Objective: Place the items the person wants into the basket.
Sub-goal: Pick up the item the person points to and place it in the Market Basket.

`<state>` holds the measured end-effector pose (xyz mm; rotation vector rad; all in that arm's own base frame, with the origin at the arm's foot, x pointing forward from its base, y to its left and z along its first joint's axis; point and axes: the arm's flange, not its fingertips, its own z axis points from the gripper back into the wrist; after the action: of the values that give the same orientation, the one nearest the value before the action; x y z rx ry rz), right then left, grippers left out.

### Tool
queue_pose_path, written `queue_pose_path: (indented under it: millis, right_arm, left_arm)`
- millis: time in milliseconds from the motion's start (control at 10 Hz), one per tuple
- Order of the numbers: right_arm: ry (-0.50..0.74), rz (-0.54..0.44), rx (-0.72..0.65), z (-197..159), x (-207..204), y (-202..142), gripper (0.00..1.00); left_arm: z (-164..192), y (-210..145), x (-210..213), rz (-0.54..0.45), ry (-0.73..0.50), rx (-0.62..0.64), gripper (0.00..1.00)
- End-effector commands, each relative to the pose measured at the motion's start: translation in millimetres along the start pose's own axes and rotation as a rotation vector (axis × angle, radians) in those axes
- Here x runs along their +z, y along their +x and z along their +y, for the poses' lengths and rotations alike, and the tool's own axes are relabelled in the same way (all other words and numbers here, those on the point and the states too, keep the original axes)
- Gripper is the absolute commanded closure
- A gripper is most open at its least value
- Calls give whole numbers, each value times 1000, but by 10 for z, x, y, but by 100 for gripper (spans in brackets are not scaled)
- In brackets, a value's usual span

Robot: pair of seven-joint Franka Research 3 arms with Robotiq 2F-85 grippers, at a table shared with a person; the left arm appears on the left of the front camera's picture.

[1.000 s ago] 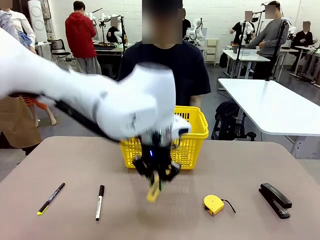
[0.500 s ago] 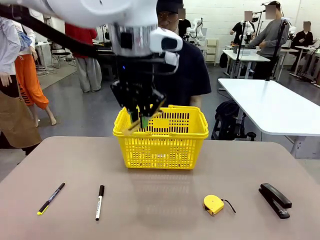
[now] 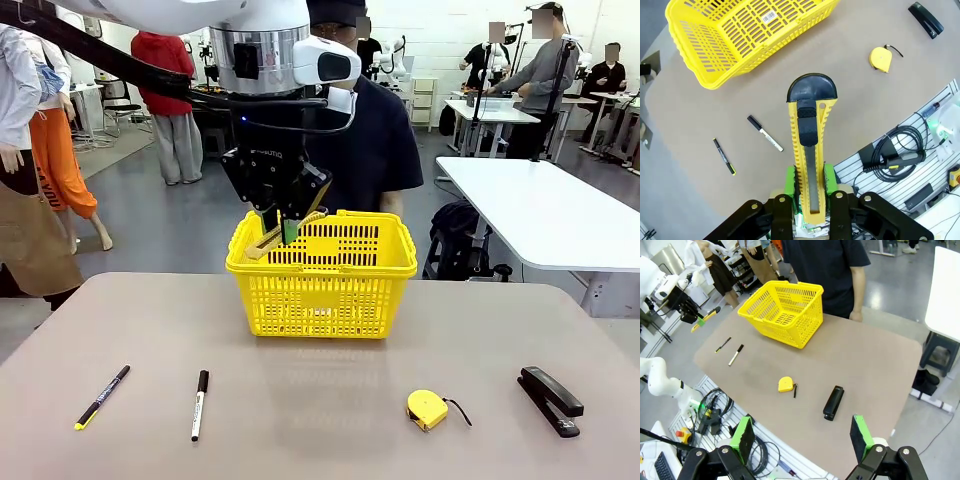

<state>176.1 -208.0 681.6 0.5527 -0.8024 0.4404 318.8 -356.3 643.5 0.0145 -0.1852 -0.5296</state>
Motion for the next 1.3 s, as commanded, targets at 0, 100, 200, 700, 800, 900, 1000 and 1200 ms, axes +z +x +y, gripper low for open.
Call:
queue_pose_path:
  millis: [0,100,200,700,800,900,1000,1200]
  right_arm:
    - [5,-19,4,-10,-44,9,0]
    - [5,-19,4,-10,-44,9,0]
    - [5,-19,4,-10,-44,9,0]
    - [5,-19,4,-10,-44,9,0]
    - [5,-19,4,-10,-44,9,0]
    - [5,-19,4,-10,-44,9,0]
    - [5,-19,4,-10,-44,9,0]
    - [5,-19,4,-10,-44,9,0]
  left_arm:
    - [9,-1,17,-3,-1,1,100]
    - [9,-1,17,-3,-1,1,100]
    - [9,-1,17,-3,-1,1,100]
    - [1010,777,-670,-115,-49,-313,74]
    - [1169,941,-914,-99,-55,-296,74]
    - [1270,1082,-1127,-94,-44,-307,74]
    - [1334,1201,-1305,-82,-18,-321,74]
    - [1293,1390,-1594,-82,41,-362,74]
